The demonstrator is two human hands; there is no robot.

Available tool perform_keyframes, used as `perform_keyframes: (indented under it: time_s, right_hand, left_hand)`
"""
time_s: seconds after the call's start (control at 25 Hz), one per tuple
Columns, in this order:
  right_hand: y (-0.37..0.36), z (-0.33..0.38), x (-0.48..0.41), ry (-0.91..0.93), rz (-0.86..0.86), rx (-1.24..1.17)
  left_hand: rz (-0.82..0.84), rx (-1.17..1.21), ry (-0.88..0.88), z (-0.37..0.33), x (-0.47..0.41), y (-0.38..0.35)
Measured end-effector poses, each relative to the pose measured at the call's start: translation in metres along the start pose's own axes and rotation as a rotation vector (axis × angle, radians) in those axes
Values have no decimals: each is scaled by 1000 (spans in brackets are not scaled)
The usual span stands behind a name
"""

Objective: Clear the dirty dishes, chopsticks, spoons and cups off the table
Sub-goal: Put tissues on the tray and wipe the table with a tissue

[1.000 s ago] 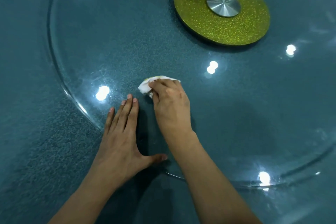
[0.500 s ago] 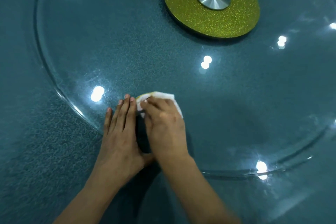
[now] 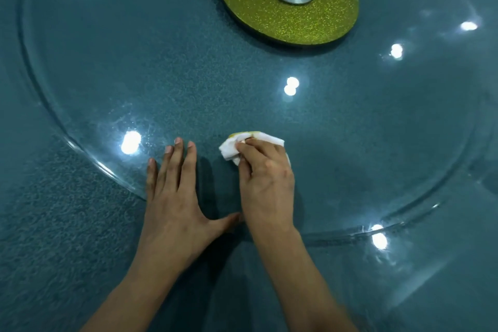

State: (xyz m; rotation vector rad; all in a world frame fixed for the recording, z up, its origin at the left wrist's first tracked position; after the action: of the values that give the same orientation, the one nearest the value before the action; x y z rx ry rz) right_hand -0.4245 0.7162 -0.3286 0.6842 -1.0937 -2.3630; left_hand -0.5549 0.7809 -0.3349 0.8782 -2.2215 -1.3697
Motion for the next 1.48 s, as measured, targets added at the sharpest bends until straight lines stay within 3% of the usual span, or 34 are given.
perform_keyframes:
  time_s: [0.16, 0.32, 0.52, 0.88, 1.48]
  right_hand:
    - [6, 0, 15, 89, 75, -20]
    - [19, -4, 13, 8, 74, -69]
    - [27, -20, 20, -2, 49, 6]
    - [58, -39, 33, -66, 21, -119]
    - [176, -157, 105, -327, -160, -25]
  left_hand:
    - [-20, 58, -66, -9, 2, 2]
    - [-84, 119, -251, -25, 1, 5]
    - [-161, 160, -234, -39, -4, 3]
    - [-145, 66, -229, -73, -7, -1]
    - [-21, 147, -480, -216, 53, -61]
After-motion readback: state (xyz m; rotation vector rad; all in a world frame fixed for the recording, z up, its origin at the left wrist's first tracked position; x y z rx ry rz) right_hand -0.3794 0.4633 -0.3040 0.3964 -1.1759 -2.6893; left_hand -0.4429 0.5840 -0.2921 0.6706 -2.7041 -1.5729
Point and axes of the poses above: each hand's wrist, its own x-axis away from the middle knuckle, its own y-axis out of the back of the hand, z = x × y, the point moved 1 cm from there along -x, towards the middle knuckle, and after that the axes turned 6 degrees about -y, right-handed, at the moved point
